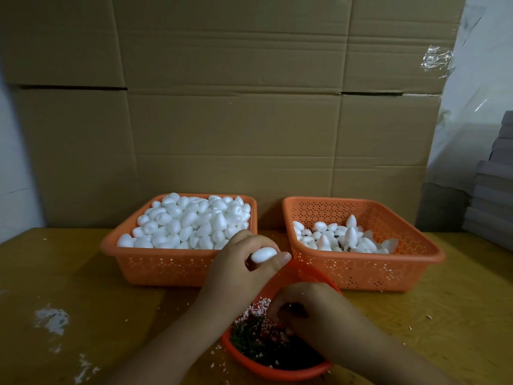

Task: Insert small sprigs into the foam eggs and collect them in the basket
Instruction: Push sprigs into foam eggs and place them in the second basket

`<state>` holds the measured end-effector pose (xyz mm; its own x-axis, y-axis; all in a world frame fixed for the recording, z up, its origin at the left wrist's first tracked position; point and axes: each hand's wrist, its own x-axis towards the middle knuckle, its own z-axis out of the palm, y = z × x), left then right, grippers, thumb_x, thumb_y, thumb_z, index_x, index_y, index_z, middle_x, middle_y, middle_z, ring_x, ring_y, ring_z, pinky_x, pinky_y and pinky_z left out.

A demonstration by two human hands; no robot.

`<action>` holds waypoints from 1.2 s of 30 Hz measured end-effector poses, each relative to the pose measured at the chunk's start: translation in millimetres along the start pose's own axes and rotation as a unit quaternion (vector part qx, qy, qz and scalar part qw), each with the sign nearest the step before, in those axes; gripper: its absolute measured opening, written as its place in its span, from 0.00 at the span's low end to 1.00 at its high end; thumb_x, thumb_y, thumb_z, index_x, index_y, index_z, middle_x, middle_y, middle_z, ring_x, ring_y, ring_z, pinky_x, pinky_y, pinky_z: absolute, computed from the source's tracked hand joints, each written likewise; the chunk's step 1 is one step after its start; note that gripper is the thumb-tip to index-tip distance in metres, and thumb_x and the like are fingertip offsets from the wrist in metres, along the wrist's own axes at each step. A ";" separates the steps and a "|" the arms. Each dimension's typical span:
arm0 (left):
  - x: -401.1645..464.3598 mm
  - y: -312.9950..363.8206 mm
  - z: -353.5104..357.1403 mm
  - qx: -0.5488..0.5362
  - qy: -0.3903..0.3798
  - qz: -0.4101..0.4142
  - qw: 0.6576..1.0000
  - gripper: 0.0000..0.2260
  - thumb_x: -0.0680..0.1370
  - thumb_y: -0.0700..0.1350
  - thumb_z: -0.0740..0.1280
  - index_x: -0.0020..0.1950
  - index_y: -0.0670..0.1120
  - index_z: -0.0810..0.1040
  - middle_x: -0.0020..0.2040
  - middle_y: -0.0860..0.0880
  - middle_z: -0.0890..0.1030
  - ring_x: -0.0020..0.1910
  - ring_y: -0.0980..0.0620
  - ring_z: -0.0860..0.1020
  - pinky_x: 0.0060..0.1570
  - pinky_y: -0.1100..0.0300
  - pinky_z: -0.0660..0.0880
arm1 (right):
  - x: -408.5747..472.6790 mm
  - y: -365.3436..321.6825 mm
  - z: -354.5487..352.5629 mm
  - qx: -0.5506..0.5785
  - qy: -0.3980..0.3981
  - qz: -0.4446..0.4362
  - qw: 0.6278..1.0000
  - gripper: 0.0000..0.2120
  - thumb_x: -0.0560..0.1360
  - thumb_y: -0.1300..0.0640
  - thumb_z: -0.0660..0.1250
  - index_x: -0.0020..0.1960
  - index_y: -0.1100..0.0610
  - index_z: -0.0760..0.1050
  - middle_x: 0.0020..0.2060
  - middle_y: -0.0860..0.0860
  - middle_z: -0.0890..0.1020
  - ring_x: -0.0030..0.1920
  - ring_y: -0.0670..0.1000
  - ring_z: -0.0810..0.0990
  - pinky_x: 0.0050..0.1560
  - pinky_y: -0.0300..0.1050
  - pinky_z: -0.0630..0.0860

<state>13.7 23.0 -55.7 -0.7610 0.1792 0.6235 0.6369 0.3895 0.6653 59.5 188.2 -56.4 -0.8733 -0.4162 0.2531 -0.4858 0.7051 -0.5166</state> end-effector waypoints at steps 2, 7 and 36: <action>-0.7 -0.5 0.3 0.014 -0.025 -0.007 1.000 0.19 0.73 0.69 0.64 0.40 0.54 0.81 0.38 0.56 0.81 0.42 0.58 0.79 0.42 0.64 0.73 | 0.4 0.3 0.2 -0.004 0.000 0.001 1.000 0.13 0.75 0.62 0.65 0.46 0.44 0.81 0.34 0.27 0.78 0.41 0.34 0.79 0.45 0.30 0.74; -0.9 1.3 0.1 -0.032 -0.038 -0.042 0.998 0.23 0.78 0.67 0.55 0.37 0.53 0.79 0.26 0.58 0.74 0.27 0.61 0.73 0.34 0.61 0.70 | 1.0 2.0 1.7 -0.020 0.009 -0.004 1.000 0.13 0.74 0.61 0.65 0.47 0.43 0.81 0.40 0.33 0.81 0.46 0.34 0.78 0.47 0.29 0.73; 1.8 -2.8 -2.7 -0.168 -0.066 -0.148 0.972 0.12 0.73 0.40 0.75 0.48 0.57 0.80 0.47 0.51 0.84 0.41 0.56 0.82 0.40 0.66 0.76 | 0.1 3.3 1.7 -0.025 0.008 -0.006 1.000 0.14 0.74 0.62 0.65 0.49 0.43 0.80 0.39 0.30 0.79 0.47 0.32 0.77 0.46 0.26 0.70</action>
<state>10.9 19.8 -55.3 -0.9119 0.2275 0.3417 0.3758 0.1279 0.9178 57.9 189.5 -59.5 -0.8680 -0.4153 0.2724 -0.4966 0.7278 -0.4729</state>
